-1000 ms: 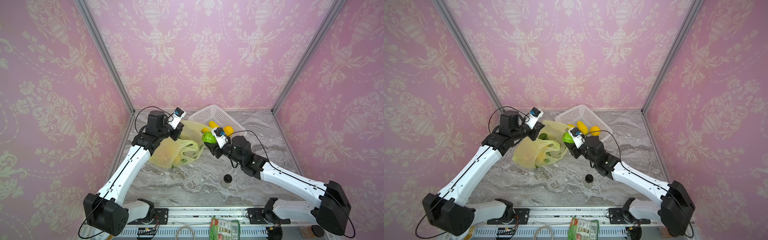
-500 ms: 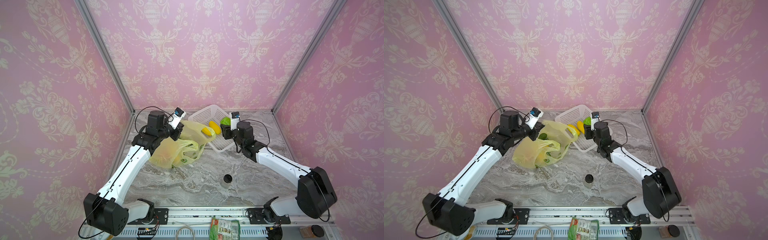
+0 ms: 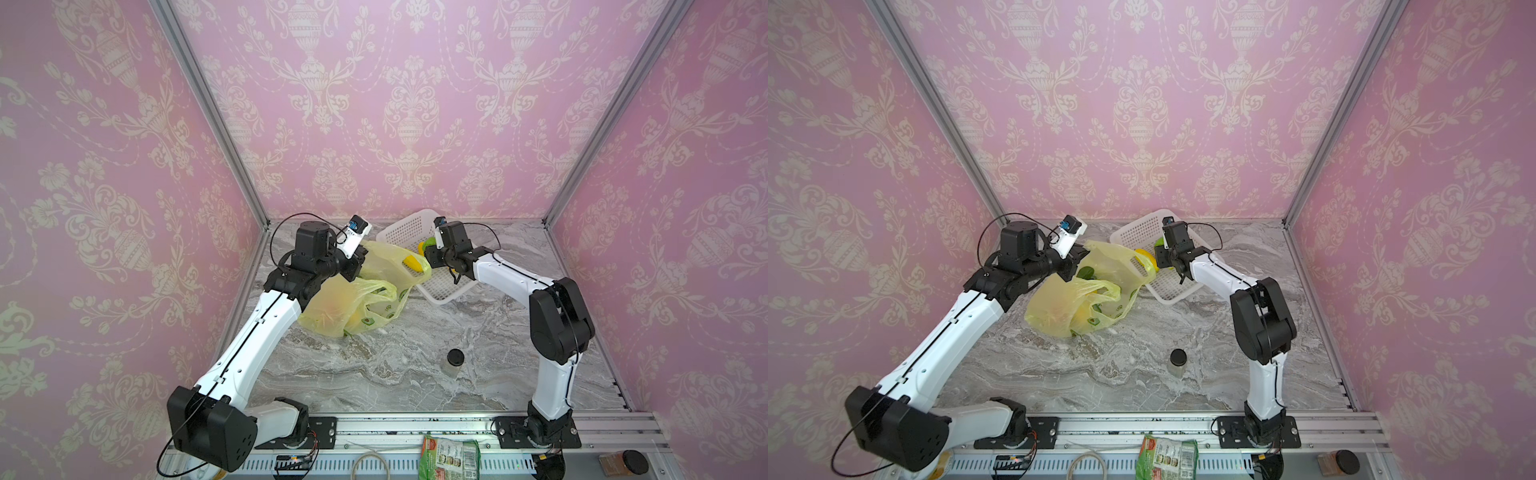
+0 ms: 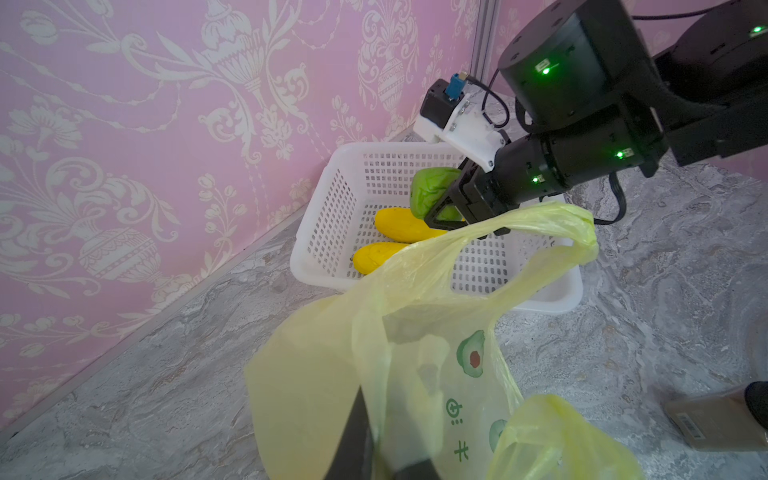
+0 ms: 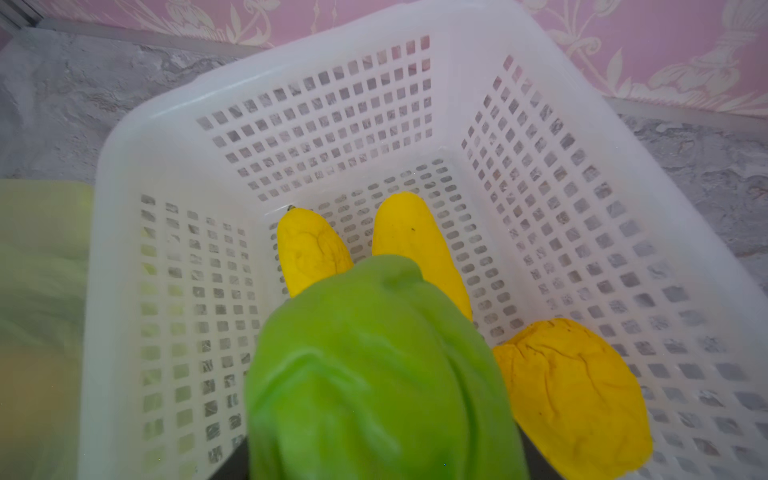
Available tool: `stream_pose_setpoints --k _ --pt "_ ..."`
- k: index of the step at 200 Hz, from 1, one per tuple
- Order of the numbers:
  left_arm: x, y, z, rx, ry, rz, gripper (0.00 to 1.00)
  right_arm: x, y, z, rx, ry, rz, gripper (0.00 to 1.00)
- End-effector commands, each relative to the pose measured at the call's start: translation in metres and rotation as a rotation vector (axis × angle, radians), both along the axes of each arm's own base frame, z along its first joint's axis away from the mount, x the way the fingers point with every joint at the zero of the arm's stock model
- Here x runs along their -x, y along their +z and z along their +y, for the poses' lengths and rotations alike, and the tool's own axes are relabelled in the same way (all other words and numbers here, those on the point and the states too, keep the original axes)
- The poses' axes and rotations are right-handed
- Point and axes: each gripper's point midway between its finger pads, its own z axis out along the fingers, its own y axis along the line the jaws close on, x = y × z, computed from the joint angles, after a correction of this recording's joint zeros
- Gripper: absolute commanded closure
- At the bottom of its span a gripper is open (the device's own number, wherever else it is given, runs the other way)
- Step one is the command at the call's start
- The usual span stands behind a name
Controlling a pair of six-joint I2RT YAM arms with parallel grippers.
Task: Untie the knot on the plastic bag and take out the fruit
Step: 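Lower the green fruit into the basket and open the right gripper, then withdraw the right gripper from the basket and move it into the bag opening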
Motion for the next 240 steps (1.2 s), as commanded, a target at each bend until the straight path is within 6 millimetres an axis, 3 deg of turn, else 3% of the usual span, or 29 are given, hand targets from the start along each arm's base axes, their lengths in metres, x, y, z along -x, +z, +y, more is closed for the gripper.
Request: stream_pose_setpoints --k 1,37,64,137,162,184,187,200,240 --pt "-0.001 -0.004 0.001 -0.002 0.017 0.017 0.9 0.002 -0.021 -0.01 0.113 0.004 0.09 0.74" --pt "-0.001 -0.005 0.001 -0.003 0.018 0.02 0.89 -0.005 -0.036 -0.007 0.134 0.012 0.127 0.7" --pt "-0.001 -0.006 0.001 -0.003 0.018 0.024 0.89 -0.004 -0.032 -0.003 0.107 0.02 0.115 0.48" --pt "-0.001 -0.006 0.0 0.001 0.015 0.026 0.89 0.023 0.022 0.007 -0.073 0.081 -0.055 0.2" --pt "-0.001 -0.006 0.0 0.001 0.015 0.026 0.89 0.034 0.041 0.004 -0.115 0.084 -0.113 0.18" --pt "-0.001 -0.006 0.0 0.002 0.014 0.027 0.88 0.05 0.07 0.0 -0.168 0.092 -0.202 0.17" --pt "-0.002 -0.006 0.0 0.001 0.015 0.028 0.88 0.056 0.063 -0.001 -0.168 0.095 -0.191 0.17" --pt "-0.002 -0.007 0.0 0.001 0.014 0.028 0.88 0.068 0.079 -0.002 -0.21 0.114 -0.246 0.17" --pt "-0.002 -0.009 0.0 0.001 0.013 0.035 0.88 0.125 0.137 0.011 -0.329 0.247 -0.457 0.36"
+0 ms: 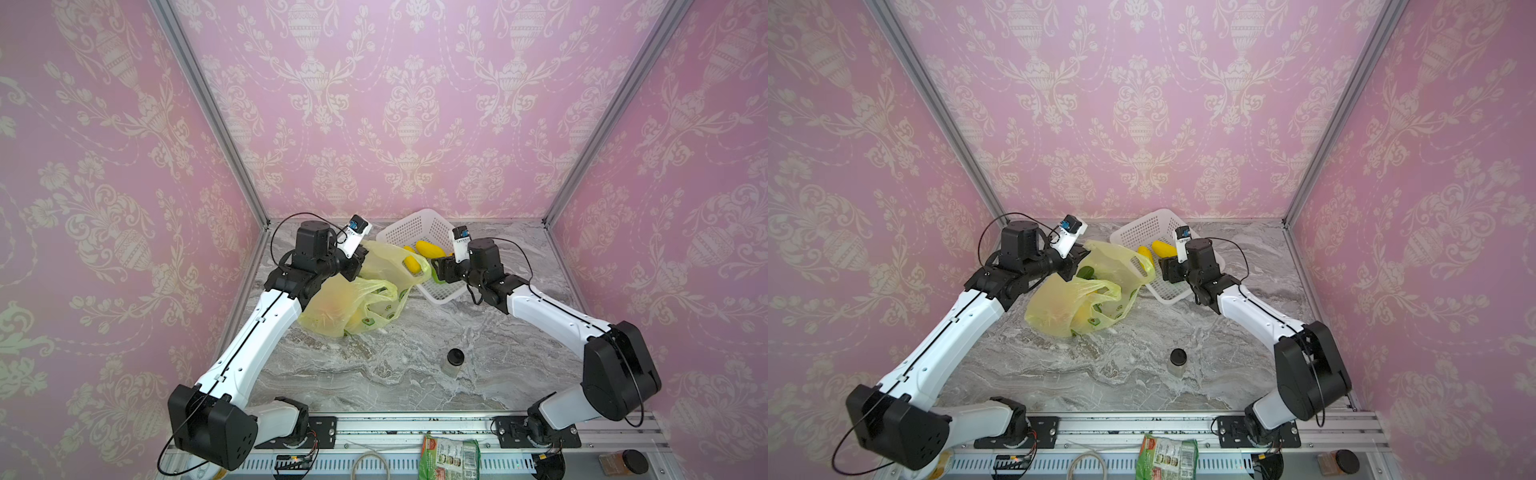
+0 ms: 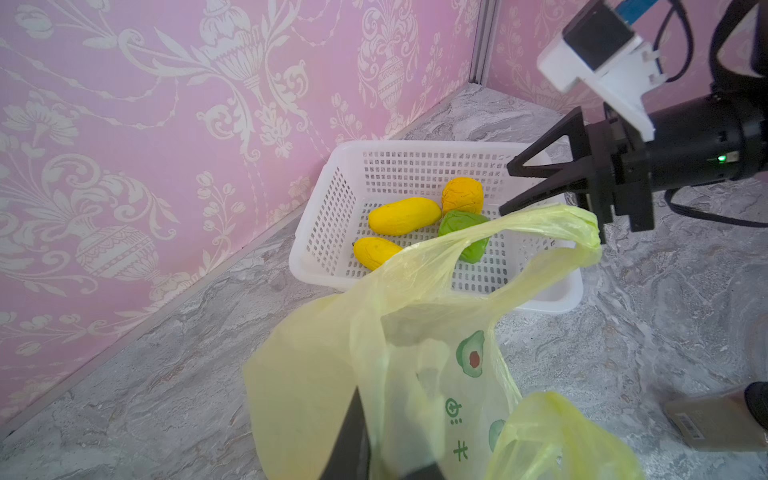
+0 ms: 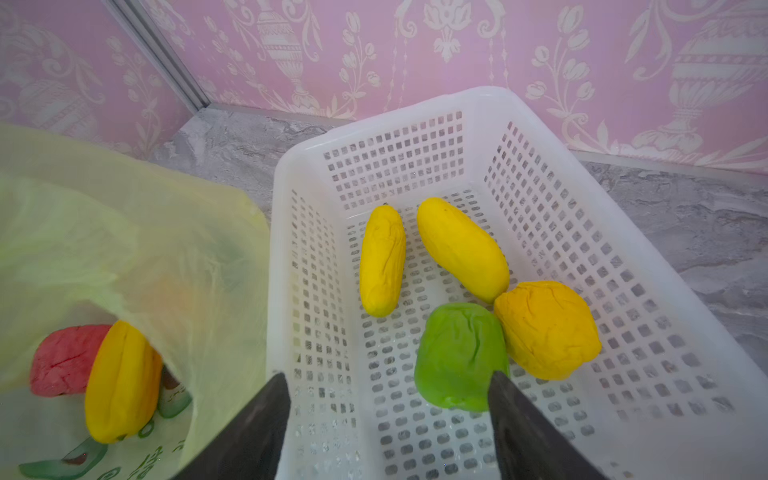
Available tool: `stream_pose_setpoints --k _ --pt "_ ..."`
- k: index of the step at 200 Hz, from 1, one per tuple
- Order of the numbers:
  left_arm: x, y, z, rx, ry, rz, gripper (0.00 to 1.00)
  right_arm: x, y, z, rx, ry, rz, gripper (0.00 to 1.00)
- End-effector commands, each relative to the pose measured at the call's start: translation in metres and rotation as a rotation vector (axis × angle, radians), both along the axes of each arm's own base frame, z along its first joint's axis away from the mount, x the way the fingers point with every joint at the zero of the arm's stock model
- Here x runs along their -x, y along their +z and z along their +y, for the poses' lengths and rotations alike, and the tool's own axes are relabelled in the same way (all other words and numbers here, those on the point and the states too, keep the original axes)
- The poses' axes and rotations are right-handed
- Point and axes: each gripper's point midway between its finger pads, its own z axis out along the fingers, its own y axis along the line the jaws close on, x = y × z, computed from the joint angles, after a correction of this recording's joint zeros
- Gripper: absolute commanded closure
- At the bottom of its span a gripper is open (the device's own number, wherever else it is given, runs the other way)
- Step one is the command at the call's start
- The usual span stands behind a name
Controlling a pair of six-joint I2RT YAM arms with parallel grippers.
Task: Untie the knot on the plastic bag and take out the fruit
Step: 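Withdraw the right gripper from the basket and move it into the bag opening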
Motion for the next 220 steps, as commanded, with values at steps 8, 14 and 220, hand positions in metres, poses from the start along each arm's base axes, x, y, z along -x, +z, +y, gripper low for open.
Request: stream_pose_setpoints --k 8,14,220 --pt "-0.001 -0.006 0.0 0.001 0.012 0.026 0.88 0.044 0.064 0.024 -0.127 0.142 -0.245 0.39" --pt "-0.001 -0.006 0.0 0.001 0.011 0.026 0.88 0.059 0.068 0.03 -0.128 0.179 -0.28 0.41" --pt "0.006 0.002 -0.006 0.022 -0.031 0.005 0.89 0.047 -0.027 0.192 0.182 0.594 -0.068 0.56"
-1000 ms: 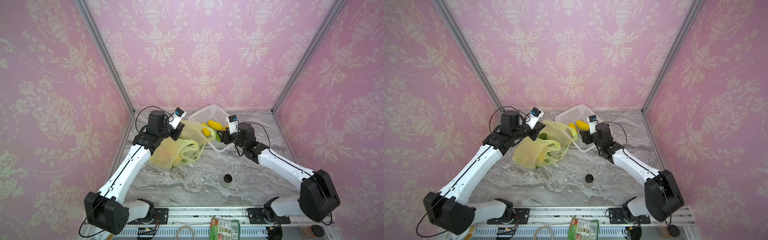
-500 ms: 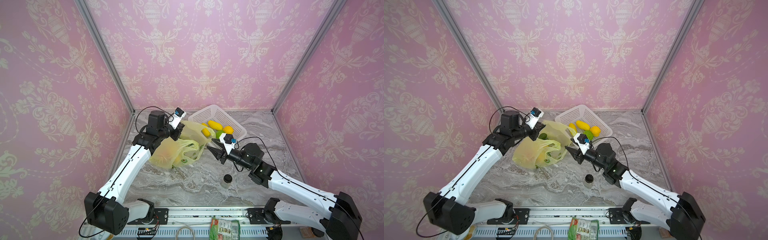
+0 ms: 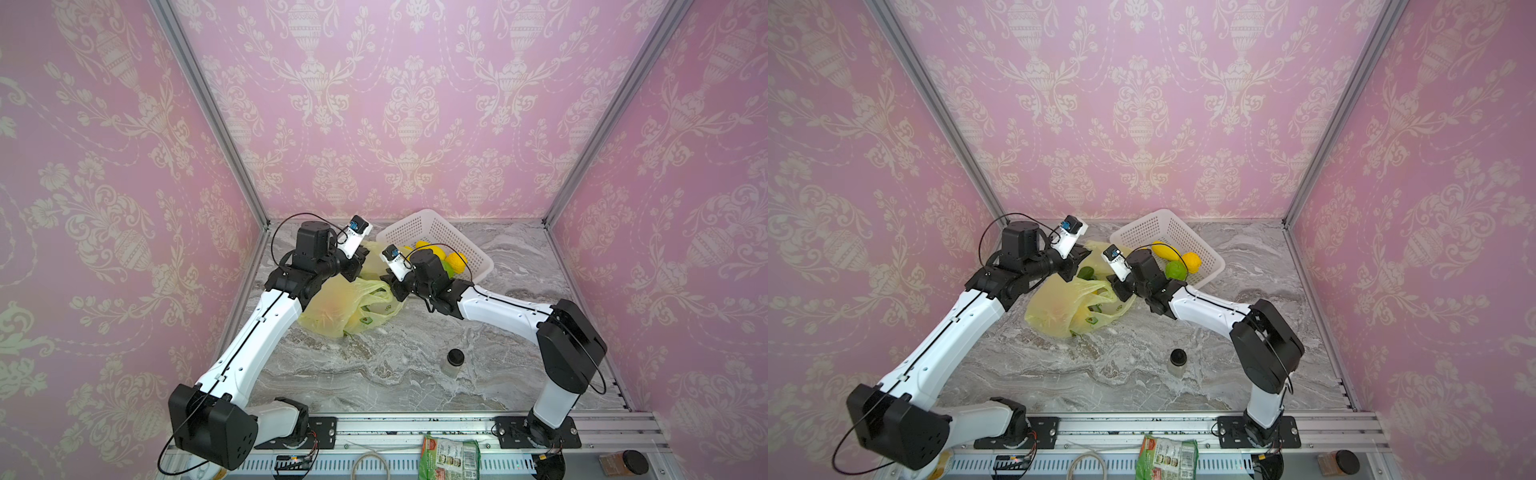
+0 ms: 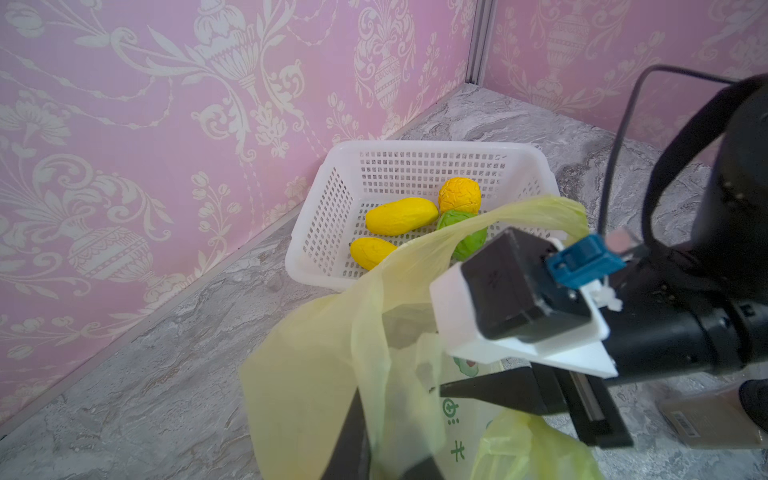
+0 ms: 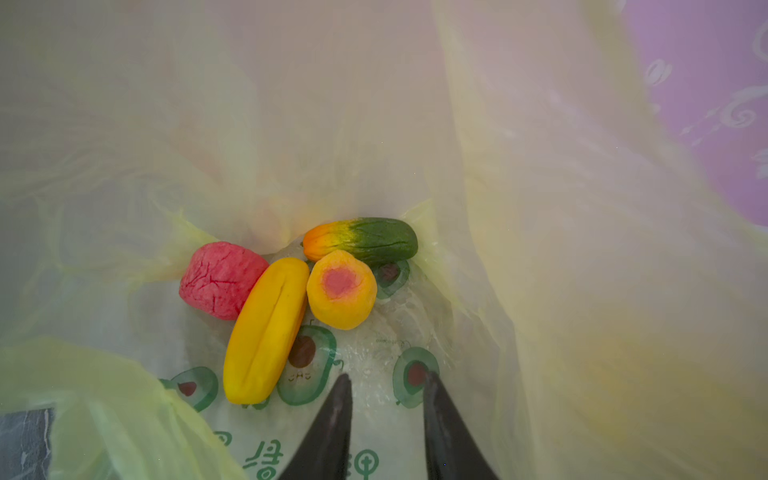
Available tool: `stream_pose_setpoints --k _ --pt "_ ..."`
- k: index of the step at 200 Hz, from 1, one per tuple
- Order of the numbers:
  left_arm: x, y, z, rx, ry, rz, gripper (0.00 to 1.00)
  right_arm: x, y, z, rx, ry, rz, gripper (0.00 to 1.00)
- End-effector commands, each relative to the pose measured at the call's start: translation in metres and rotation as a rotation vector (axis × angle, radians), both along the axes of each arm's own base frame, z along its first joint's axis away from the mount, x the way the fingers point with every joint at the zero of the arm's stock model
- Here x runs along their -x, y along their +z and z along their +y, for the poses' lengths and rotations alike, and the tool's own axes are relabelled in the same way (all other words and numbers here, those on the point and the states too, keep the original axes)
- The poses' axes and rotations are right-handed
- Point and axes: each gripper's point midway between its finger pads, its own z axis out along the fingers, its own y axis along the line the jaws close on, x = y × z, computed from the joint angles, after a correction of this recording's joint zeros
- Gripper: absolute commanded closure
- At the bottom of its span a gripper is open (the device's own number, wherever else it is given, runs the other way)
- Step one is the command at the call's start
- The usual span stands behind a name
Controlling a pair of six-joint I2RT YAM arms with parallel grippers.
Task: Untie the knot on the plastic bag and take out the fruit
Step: 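Withdraw the right gripper from the basket and move it into the bag opening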
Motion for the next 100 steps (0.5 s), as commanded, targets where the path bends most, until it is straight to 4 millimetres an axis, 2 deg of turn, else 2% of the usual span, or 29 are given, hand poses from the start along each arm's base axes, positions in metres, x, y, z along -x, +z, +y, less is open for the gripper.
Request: stream_pose_setpoints --k 1,21,68,80,100 --pt "0.005 0.002 -0.004 0.018 -0.023 0.003 0.89 0.02 0.002 0.018 0.01 0.138 0.031 0.55" --pt "0.005 0.002 -0.004 0.018 -0.022 0.003 0.89 0.039 -0.008 0.035 0.04 0.253 0.045 0.42" --pt "0.006 0.004 -0.004 0.017 -0.018 -0.002 0.89 0.069 -0.046 0.069 0.162 0.427 0.094 0.24" --pt "0.006 0.004 -0.004 0.018 -0.019 -0.002 0.89 0.068 -0.053 0.073 0.174 0.428 0.098 0.2" --pt "0.005 0.003 -0.004 0.019 -0.02 0.0 0.88 0.048 -0.066 0.073 0.219 0.357 0.094 0.17"
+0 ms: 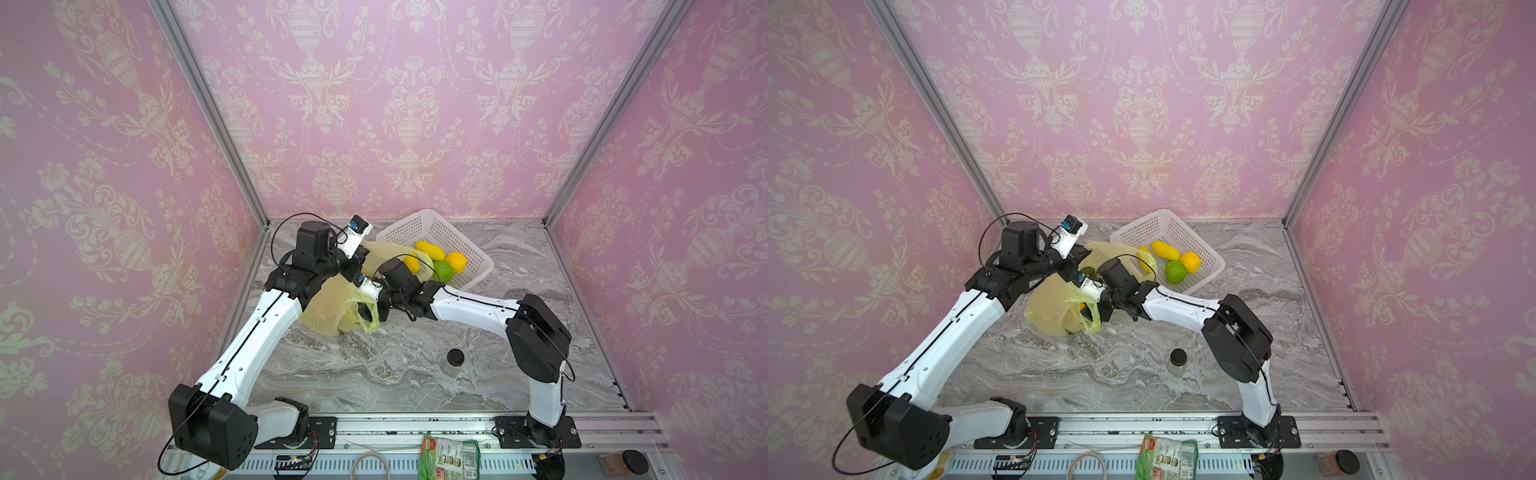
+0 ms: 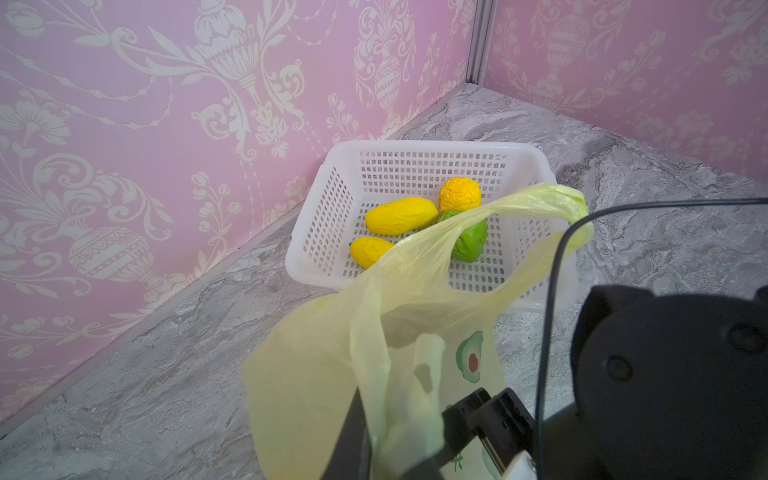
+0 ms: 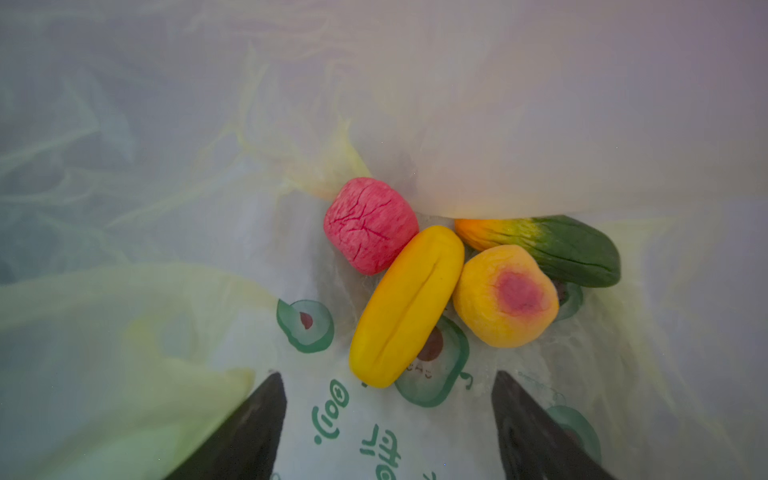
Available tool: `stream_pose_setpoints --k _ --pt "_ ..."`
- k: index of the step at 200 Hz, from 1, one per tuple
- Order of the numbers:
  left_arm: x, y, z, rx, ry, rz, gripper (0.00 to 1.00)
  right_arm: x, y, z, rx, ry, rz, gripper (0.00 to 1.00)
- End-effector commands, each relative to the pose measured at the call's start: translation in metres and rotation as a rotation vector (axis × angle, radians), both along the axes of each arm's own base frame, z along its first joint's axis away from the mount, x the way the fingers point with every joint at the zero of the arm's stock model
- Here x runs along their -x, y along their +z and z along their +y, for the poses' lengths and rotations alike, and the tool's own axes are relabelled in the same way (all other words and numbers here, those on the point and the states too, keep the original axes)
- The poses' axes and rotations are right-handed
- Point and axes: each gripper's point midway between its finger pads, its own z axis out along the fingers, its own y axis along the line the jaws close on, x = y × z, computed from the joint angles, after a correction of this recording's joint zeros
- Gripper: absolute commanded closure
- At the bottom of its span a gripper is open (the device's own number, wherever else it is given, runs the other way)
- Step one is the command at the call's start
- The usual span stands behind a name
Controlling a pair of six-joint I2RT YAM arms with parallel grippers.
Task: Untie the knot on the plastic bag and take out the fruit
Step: 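Withdraw the right gripper from the basket and move it into the bag opening, then reach the right gripper down into the bag and grasp the long yellow fruit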
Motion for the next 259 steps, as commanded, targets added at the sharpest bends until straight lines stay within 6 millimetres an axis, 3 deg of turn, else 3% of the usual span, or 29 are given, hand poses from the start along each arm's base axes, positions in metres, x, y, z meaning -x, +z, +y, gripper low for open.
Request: stream_pose_setpoints --k 1,47,87,131,181,259 --pt "0.005 0.003 -0.004 0.018 -0.019 0.0 0.88 -0.016 -0.015 -0.001 0.072 -0.028 -0.013 0.17" --pt "0.006 0.003 -0.004 0.02 -0.02 0.002 0.88 -0.048 -0.049 0.003 0.19 -0.128 -0.015 0.06" --pt "0.005 0.002 -0.004 0.019 -0.019 0.003 0.88 -0.04 -0.054 0.018 0.159 -0.074 0.026 0.0" --pt "0.005 0.002 -0.004 0.018 -0.02 0.004 0.88 -0.03 -0.06 0.03 0.162 -0.029 0.047 0.0" --pt "0.005 0.002 -0.004 0.019 -0.019 0.006 0.88 -0.012 -0.048 0.04 0.116 0.03 0.061 0.0" --pt "0.005 0.002 -0.004 0.019 -0.021 0.005 0.88 -0.043 -0.084 0.036 0.274 -0.089 0.016 0.0"
